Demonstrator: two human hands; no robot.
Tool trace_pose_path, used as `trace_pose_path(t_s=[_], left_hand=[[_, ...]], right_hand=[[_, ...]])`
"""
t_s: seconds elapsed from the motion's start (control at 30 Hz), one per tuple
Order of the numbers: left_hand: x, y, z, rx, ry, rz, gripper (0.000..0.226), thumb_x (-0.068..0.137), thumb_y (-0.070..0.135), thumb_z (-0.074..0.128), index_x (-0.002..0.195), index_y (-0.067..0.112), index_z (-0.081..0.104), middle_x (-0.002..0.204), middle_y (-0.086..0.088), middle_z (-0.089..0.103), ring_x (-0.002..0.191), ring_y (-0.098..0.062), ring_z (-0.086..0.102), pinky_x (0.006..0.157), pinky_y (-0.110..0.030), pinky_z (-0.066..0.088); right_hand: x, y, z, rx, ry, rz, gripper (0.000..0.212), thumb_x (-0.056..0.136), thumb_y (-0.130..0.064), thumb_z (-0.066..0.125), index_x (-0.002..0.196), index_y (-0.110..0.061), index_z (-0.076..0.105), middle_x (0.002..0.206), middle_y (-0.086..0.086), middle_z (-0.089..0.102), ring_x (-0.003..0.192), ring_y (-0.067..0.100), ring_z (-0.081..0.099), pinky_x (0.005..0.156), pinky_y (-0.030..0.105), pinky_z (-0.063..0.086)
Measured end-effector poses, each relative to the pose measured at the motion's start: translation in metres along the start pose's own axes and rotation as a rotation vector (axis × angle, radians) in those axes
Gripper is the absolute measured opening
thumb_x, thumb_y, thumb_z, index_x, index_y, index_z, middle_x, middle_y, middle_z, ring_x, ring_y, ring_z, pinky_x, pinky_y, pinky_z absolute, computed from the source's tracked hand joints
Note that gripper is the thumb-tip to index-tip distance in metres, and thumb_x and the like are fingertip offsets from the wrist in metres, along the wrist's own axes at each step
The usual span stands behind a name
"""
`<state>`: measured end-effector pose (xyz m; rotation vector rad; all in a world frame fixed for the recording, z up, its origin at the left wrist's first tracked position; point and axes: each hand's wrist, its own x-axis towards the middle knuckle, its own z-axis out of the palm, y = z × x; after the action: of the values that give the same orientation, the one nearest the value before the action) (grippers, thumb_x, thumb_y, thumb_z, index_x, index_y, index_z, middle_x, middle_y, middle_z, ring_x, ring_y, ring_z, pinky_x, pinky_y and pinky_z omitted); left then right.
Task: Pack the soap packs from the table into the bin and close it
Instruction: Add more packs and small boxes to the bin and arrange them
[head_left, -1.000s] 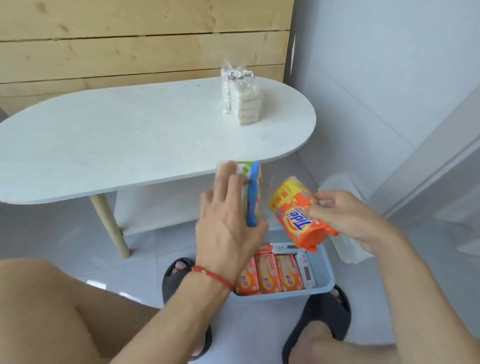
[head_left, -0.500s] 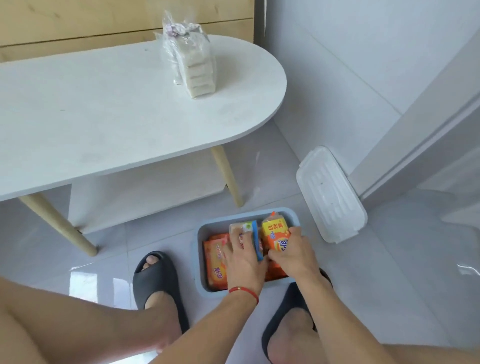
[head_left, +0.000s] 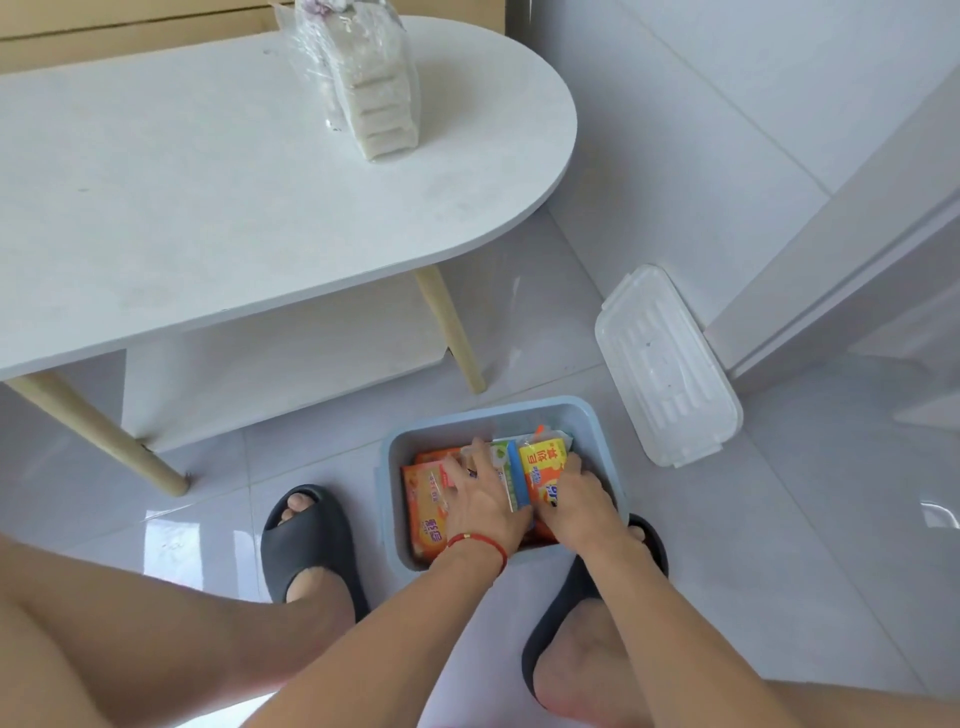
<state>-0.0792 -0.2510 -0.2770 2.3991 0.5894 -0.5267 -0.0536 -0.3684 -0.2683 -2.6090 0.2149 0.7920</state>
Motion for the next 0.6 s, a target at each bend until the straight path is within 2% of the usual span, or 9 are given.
trace_pose_path(t_s=[0.07, 0.13, 0.23, 0.33, 0.4, 0.47, 0.53, 0.6], left_hand=[[0.006, 0.006, -0.005, 0.048, -0.091, -0.070, 0.113, 0.075, 0.038, 0.075, 0.156, 0.022, -0.002, 0.151, -0.019, 0.013, 0.133, -0.040, 0.040, 0.107, -0.044, 0.042], [0.009, 0.013, -0.009, 0.135, -0.133, -0.089, 0.118, 0.075, 0.041, 0.077, 0.156, 0.017, -0.005, 0.153, -0.021, 0.015, 0.136, -0.039, 0.038, 0.109, -0.044, 0.040], [0.013, 0.022, -0.013, 0.196, -0.156, -0.109, 0.109, 0.071, 0.045, 0.081, 0.151, 0.017, 0.012, 0.147, -0.019, 0.027, 0.133, -0.036, 0.040, 0.107, -0.043, 0.043], [0.015, 0.020, -0.014, 0.193, -0.132, -0.102, 0.096, 0.065, 0.048, 0.083, 0.136, 0.017, 0.027, 0.133, -0.015, 0.038, 0.124, -0.031, 0.045, 0.101, -0.042, 0.048], [0.014, 0.013, -0.012, 0.188, -0.105, -0.073, 0.094, 0.064, 0.050, 0.083, 0.133, 0.016, 0.028, 0.130, -0.015, 0.039, 0.120, -0.031, 0.048, 0.100, -0.042, 0.049], [0.015, 0.004, -0.010, 0.195, -0.130, -0.030, 0.099, 0.066, 0.050, 0.081, 0.140, 0.017, 0.025, 0.136, -0.018, 0.035, 0.122, -0.033, 0.049, 0.103, -0.044, 0.047], [0.017, -0.004, -0.011, 0.205, -0.184, 0.011, 0.102, 0.069, 0.053, 0.078, 0.147, 0.021, 0.021, 0.142, -0.019, 0.034, 0.124, -0.033, 0.050, 0.104, -0.043, 0.047], [0.018, -0.008, -0.013, 0.167, -0.205, 0.057, 0.096, 0.072, 0.054, 0.075, 0.148, 0.027, 0.023, 0.142, -0.016, 0.036, 0.123, -0.032, 0.052, 0.102, -0.041, 0.047]], right_hand=[[-0.001, -0.004, 0.001, 0.000, 0.020, 0.007, 0.080, 0.090, -0.034, 0.075, 0.149, -0.010, 0.027, 0.137, 0.016, 0.055, 0.124, 0.033, 0.059, 0.101, 0.044, 0.051], [-0.003, -0.005, 0.005, 0.002, 0.036, 0.020, 0.081, 0.088, -0.031, 0.076, 0.148, -0.010, 0.026, 0.136, 0.017, 0.055, 0.124, 0.034, 0.059, 0.100, 0.045, 0.050], [-0.004, -0.005, 0.007, -0.038, 0.050, 0.031, 0.096, 0.087, -0.030, 0.079, 0.155, -0.009, 0.014, 0.140, 0.018, 0.051, 0.127, 0.035, 0.057, 0.103, 0.046, 0.049], [-0.003, -0.003, 0.004, -0.114, 0.063, 0.043, 0.115, 0.083, -0.040, 0.082, 0.158, -0.006, 0.002, 0.144, 0.020, 0.047, 0.128, 0.035, 0.057, 0.102, 0.044, 0.050], [-0.004, -0.004, 0.003, -0.192, 0.074, 0.049, 0.114, 0.079, -0.049, 0.082, 0.155, -0.005, 0.010, 0.141, 0.019, 0.051, 0.125, 0.033, 0.060, 0.099, 0.041, 0.052], [-0.004, -0.005, 0.000, -0.268, 0.059, 0.051, 0.104, 0.078, -0.054, 0.082, 0.150, -0.006, 0.023, 0.137, 0.017, 0.055, 0.123, 0.031, 0.061, 0.096, 0.039, 0.053], [-0.004, -0.007, -0.002, -0.292, 0.034, 0.054, 0.096, 0.079, -0.051, 0.081, 0.147, -0.006, 0.031, 0.136, 0.015, 0.057, 0.123, 0.030, 0.061, 0.095, 0.039, 0.053], [-0.004, -0.008, -0.005, -0.283, 0.033, 0.054, 0.090, 0.083, -0.046, 0.079, 0.147, -0.005, 0.032, 0.137, 0.015, 0.057, 0.124, 0.030, 0.061, 0.096, 0.039, 0.053]])
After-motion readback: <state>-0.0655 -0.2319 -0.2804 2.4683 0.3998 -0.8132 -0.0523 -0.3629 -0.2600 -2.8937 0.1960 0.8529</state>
